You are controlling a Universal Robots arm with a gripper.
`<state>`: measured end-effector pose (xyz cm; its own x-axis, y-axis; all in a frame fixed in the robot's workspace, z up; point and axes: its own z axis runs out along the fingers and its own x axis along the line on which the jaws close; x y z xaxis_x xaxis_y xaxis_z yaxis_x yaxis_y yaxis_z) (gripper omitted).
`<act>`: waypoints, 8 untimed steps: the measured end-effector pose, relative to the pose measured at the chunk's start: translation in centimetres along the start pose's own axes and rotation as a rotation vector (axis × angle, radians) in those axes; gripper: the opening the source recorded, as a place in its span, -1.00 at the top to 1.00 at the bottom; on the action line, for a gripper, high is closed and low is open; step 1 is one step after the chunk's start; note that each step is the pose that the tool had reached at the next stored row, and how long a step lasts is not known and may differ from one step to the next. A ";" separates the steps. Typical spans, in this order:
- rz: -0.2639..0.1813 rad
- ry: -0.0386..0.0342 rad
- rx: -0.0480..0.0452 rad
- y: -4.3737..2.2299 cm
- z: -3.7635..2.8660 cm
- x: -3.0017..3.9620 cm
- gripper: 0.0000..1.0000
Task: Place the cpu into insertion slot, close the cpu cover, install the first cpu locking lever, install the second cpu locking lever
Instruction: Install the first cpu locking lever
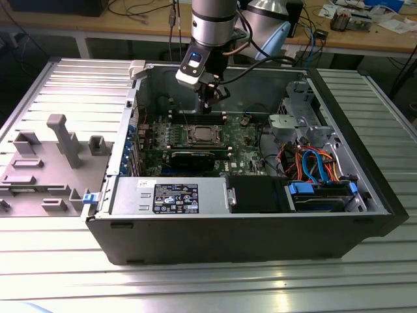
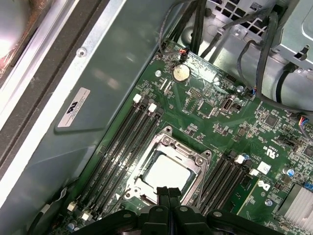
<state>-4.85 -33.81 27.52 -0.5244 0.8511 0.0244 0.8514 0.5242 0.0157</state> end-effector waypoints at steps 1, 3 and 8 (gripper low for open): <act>-0.005 0.0001 0.0001 0.00 0.00 0.00 0.79; -0.016 0.0002 0.0003 0.00 0.00 0.00 0.79; -0.047 0.0008 0.0010 -0.11 0.01 0.07 0.79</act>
<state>-4.99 -33.80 27.51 -0.5636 0.8257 0.0245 0.8260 0.5634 0.0159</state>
